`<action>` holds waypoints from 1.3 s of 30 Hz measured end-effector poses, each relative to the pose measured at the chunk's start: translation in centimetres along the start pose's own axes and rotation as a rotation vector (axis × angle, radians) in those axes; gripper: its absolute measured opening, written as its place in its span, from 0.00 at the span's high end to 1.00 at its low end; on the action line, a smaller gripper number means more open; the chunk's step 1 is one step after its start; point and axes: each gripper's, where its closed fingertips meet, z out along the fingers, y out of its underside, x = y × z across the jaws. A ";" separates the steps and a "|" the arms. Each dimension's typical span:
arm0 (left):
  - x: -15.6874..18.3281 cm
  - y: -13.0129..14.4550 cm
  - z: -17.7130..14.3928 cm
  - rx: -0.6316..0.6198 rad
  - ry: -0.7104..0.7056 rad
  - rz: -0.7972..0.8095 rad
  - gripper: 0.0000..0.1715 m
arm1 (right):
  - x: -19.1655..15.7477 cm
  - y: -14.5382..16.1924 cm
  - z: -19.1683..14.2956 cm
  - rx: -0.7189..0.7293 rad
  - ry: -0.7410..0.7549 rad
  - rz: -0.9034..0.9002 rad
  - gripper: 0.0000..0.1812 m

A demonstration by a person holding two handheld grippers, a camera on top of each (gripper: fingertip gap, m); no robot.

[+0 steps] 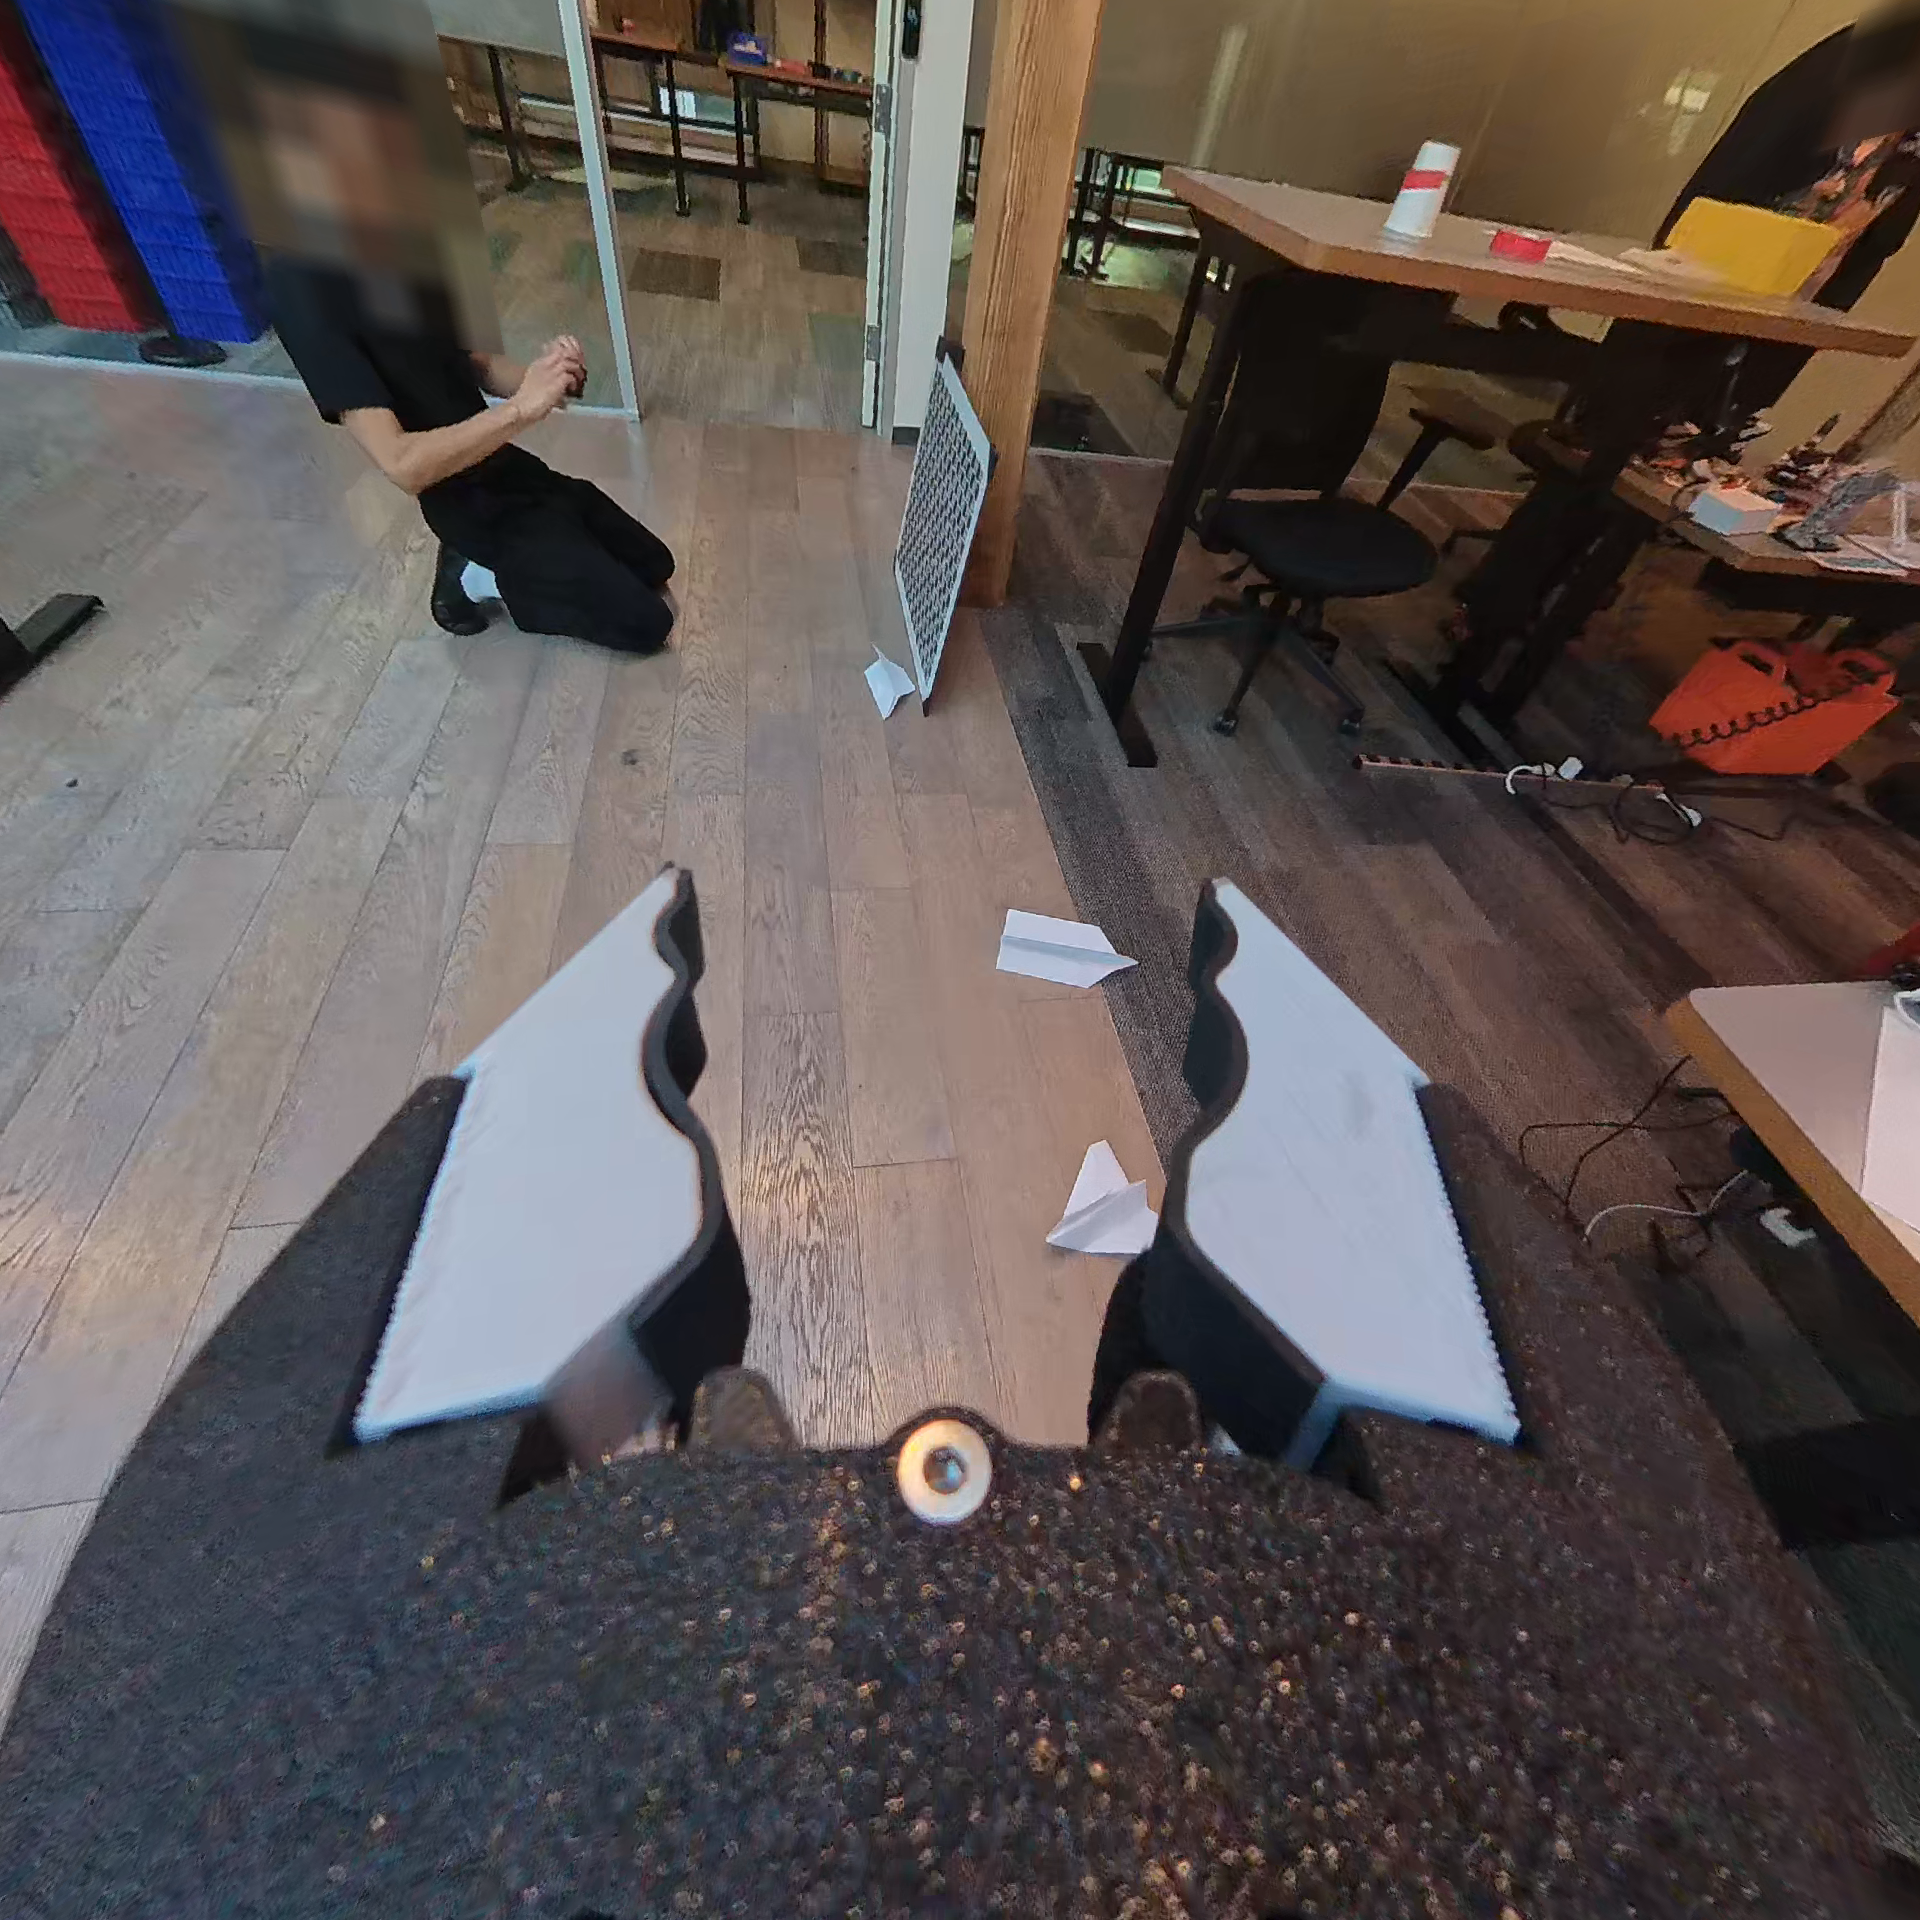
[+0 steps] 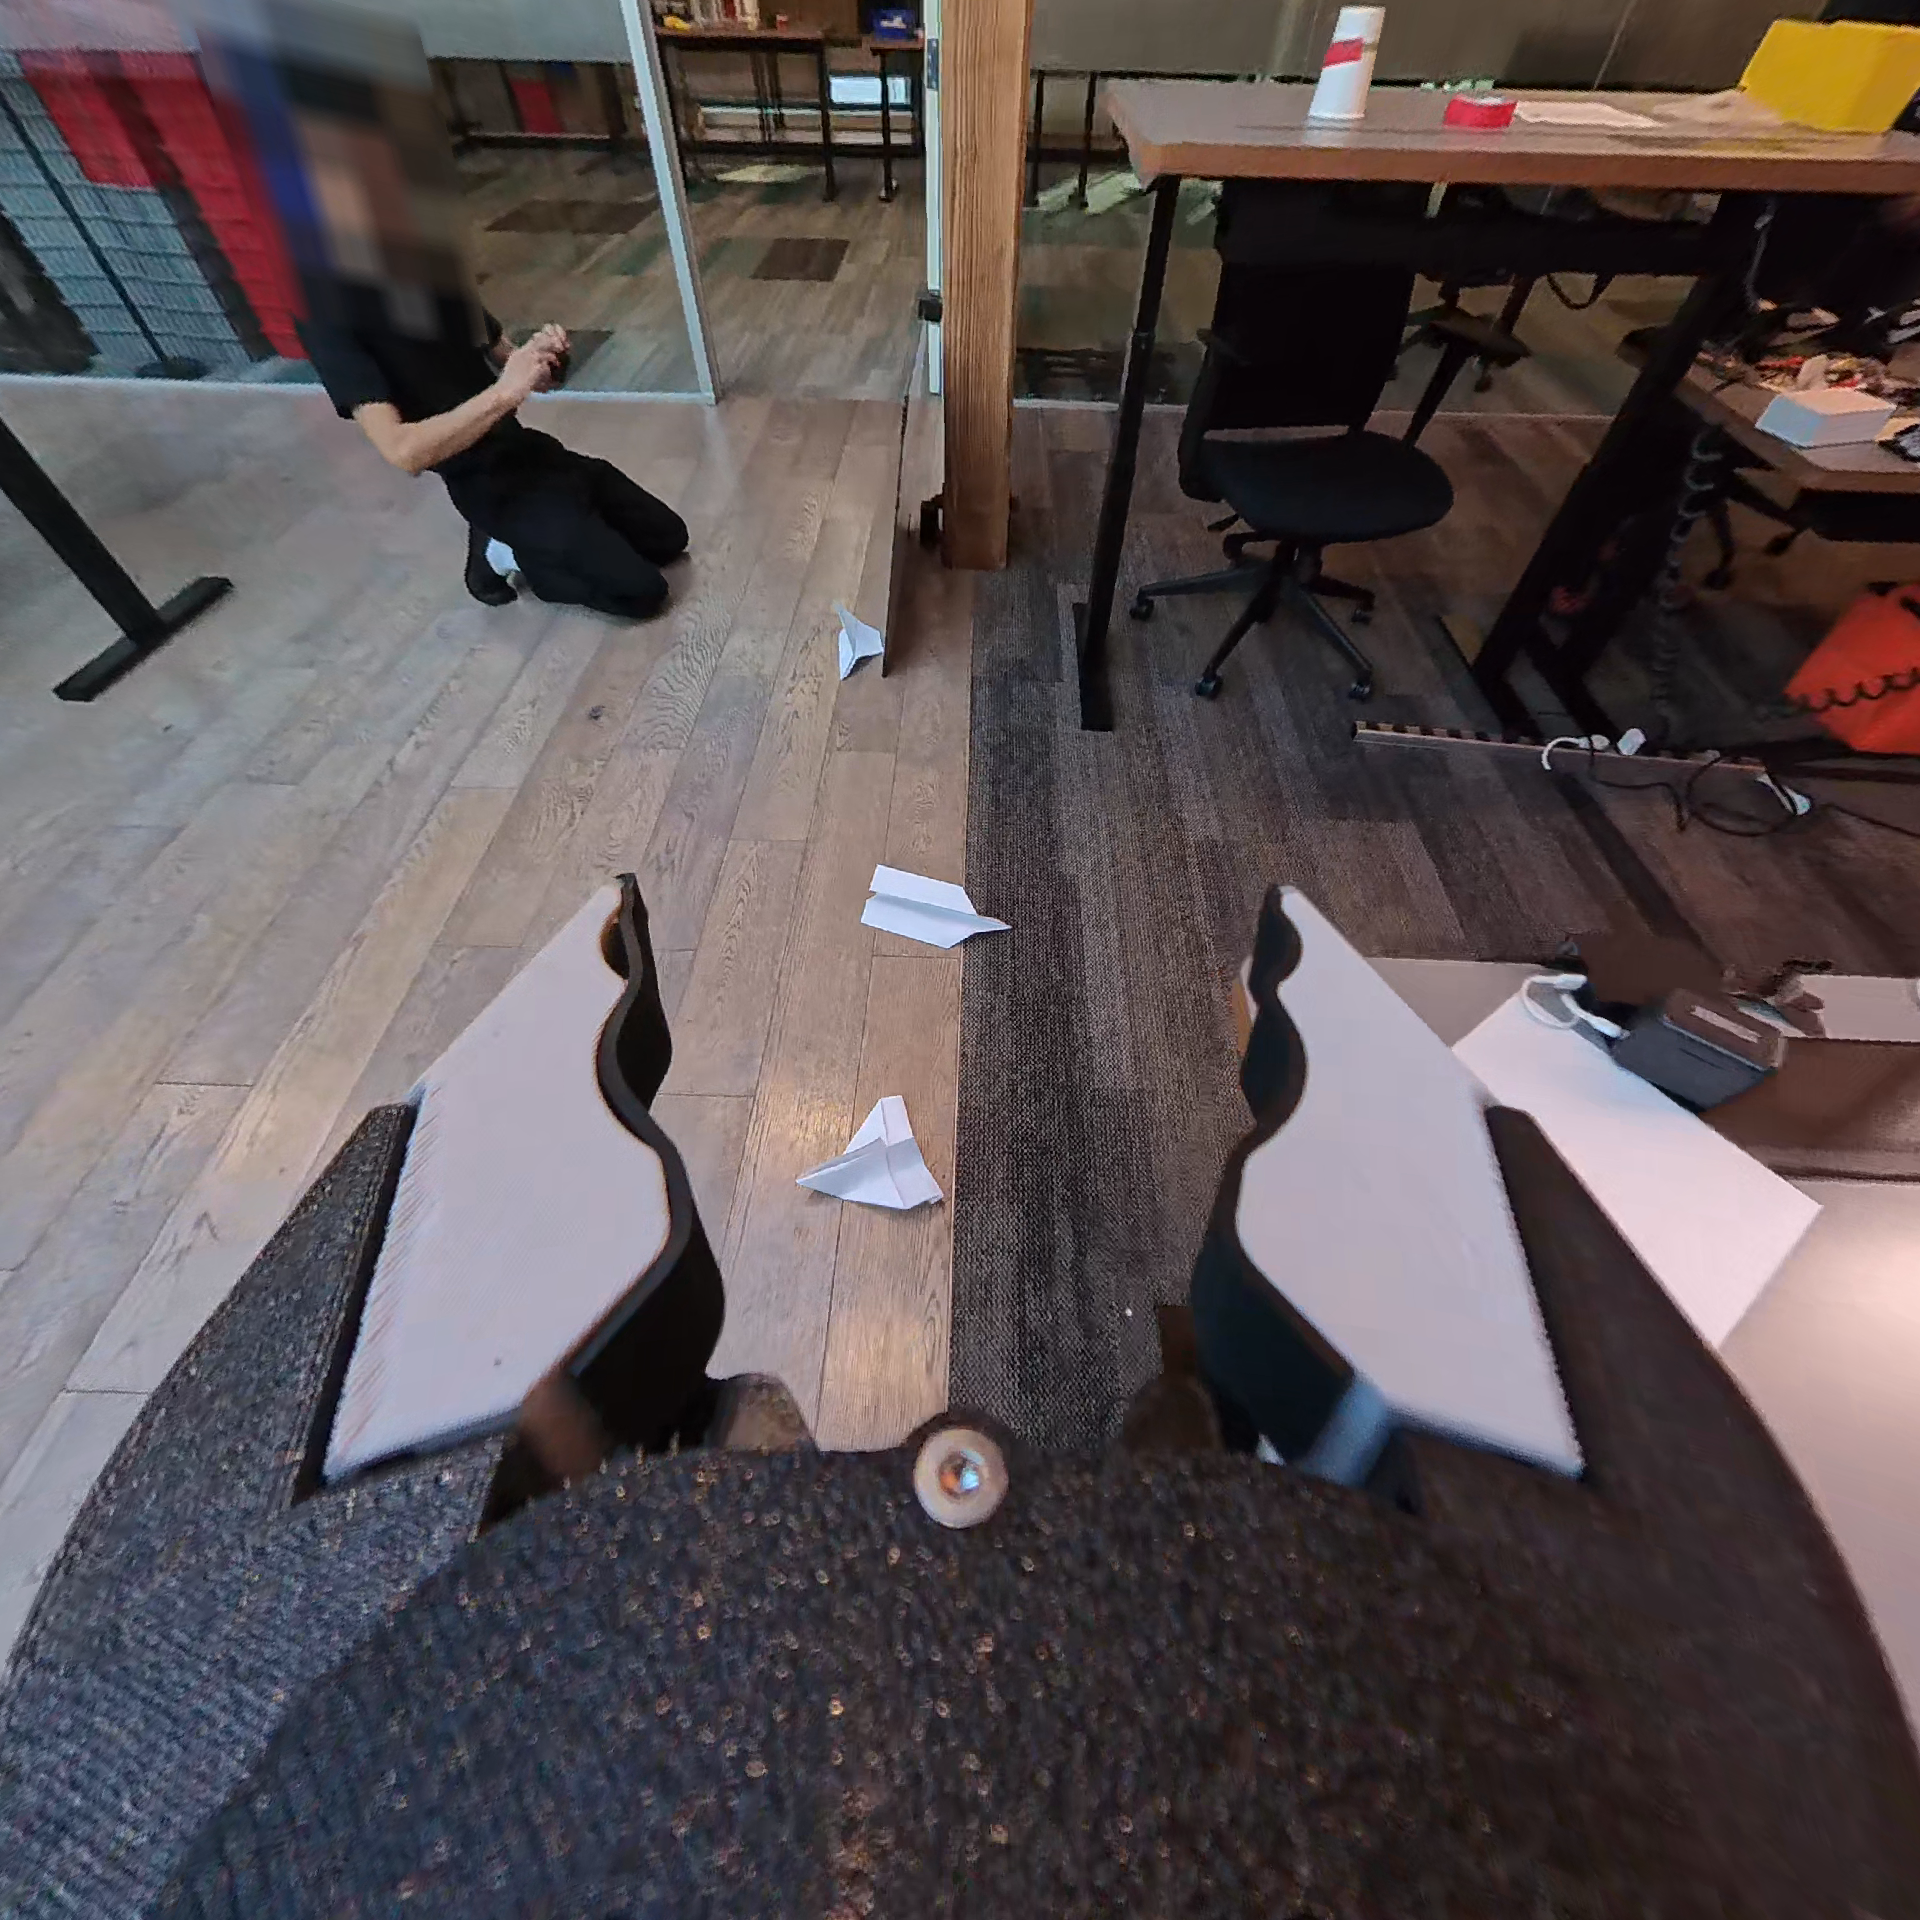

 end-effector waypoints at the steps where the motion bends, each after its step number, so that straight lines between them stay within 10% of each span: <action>1: -0.2 0.1 1.7 -0.013 0.003 0.004 0.46 | -0.1 0.1 1.8 -0.003 -0.007 0.011 0.38; 9: 1.5 -3.8 18.1 -0.020 0.011 0.056 0.46 | 1.0 -2.3 21.5 0.031 -0.094 0.067 0.38; 18: 13.8 -5.6 41.6 -0.112 0.283 0.162 0.47 | 5.1 -6.7 37.5 -0.013 -0.115 -0.024 0.40; 23: 20.7 -2.6 54.7 -0.189 0.503 0.233 0.48 | 6.2 -4.2 43.7 -0.085 -0.108 -0.037 0.46; 30: 23.9 14.4 78.0 -0.358 0.791 0.400 0.48 | 5.2 7.2 60.2 -0.193 -0.050 -0.047 0.48; 39: 19.1 51.8 106.7 -0.609 1.014 0.731 0.47 | 3.9 26.7 81.2 -0.248 0.029 -0.052 0.48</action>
